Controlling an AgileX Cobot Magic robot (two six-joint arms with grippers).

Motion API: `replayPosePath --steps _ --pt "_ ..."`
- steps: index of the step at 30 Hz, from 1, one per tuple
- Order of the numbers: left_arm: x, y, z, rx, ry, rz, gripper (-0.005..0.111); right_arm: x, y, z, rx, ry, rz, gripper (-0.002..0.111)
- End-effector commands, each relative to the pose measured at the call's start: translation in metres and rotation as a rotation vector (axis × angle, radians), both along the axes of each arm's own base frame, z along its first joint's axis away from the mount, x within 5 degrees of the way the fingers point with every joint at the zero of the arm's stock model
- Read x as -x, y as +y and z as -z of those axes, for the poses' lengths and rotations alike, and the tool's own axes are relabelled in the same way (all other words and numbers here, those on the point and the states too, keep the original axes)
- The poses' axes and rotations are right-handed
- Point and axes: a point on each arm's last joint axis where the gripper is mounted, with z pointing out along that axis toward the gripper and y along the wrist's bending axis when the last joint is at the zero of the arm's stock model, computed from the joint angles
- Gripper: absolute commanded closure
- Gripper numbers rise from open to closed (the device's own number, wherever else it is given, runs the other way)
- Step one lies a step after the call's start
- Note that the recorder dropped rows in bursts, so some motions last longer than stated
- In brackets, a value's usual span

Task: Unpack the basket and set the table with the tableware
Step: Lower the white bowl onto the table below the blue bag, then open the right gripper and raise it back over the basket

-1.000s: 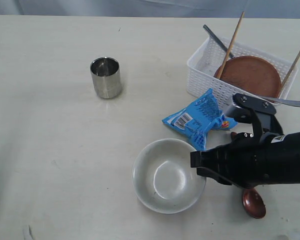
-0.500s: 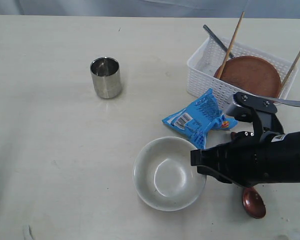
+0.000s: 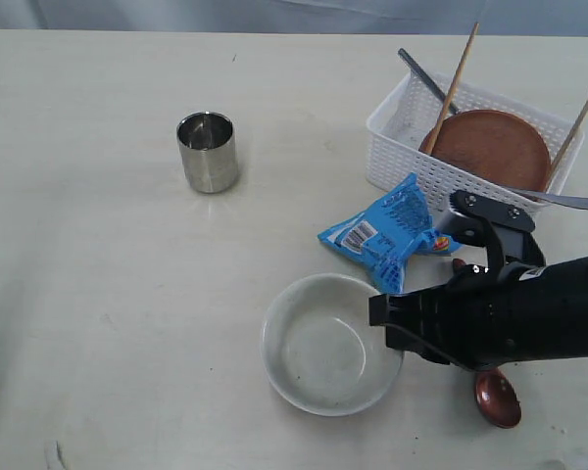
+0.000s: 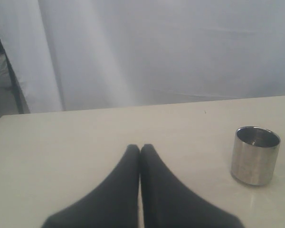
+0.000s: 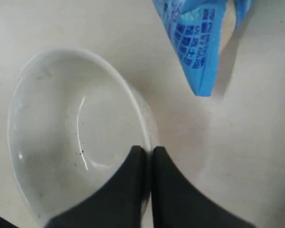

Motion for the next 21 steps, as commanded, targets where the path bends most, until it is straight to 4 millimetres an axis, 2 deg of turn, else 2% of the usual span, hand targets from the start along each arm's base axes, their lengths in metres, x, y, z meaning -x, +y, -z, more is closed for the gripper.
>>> replayPosePath --steps 1,3,8,16,21 --pt "0.0002 0.0002 0.0009 0.008 0.000 -0.004 0.107 -0.0008 0.0006 0.0005 0.005 -0.002 -0.005 0.108" --pt "0.0002 0.0002 0.0009 0.008 0.000 -0.004 0.107 -0.0025 0.0018 -0.0013 0.000 -0.009 -0.005 0.101" --pt "0.0002 0.0002 0.0009 0.008 0.000 -0.004 0.107 -0.0071 0.0042 -0.0057 -0.010 -0.029 0.003 0.076" --pt "0.0002 0.0002 0.0009 0.008 0.000 -0.004 0.107 -0.0083 0.0037 -0.0058 -0.007 -0.040 0.010 0.073" --pt "0.0002 0.0002 0.0009 0.008 0.000 -0.004 0.107 -0.0083 0.0037 -0.0058 -0.007 -0.040 0.010 0.046"
